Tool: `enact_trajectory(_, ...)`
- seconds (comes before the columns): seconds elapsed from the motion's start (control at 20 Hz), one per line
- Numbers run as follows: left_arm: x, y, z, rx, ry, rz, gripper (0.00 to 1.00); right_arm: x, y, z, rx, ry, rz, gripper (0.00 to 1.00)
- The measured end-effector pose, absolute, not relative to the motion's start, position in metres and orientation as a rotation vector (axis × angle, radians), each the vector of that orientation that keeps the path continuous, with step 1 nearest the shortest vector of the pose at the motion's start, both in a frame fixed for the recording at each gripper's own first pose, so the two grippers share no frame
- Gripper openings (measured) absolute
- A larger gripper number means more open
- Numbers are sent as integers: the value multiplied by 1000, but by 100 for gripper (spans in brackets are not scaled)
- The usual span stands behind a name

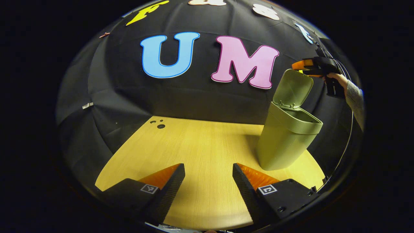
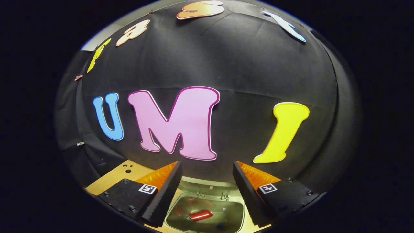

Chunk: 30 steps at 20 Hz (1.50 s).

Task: Press the lid of the desktop garbage bin to open it, pick up the crumpled paper on the desktop and throw it into the bin, then pick up the pop can on the desktop and drop it into the bin, and finally close the garbage bin lid.

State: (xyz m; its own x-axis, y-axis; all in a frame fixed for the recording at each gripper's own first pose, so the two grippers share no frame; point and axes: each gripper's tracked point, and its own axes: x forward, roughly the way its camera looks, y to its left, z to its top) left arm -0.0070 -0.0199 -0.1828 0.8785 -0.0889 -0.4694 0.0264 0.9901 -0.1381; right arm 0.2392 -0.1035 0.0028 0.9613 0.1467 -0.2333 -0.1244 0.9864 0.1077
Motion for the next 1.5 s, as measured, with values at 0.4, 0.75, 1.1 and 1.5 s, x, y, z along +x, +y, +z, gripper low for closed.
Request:
enact_trajectory(0.4, -4, -24, -185, -122, 498, -77, 96, 196, -96, -39, -2, 320, 169, 98)
enact_trajectory(0.75, -5, -24, -189, -125, 505, -80, 96, 172, -82, -81, 33, 408, 211, 98)
enact_trajectory(1.1, -8, -24, -187, -124, 506, -78, 96, 157, -79, -116, 53, 470, 222, 98)
enact_trajectory(1.5, -11, -28, -189, -124, 512, -79, 99, 144, -72, -150, 83, 528, 252, 99)
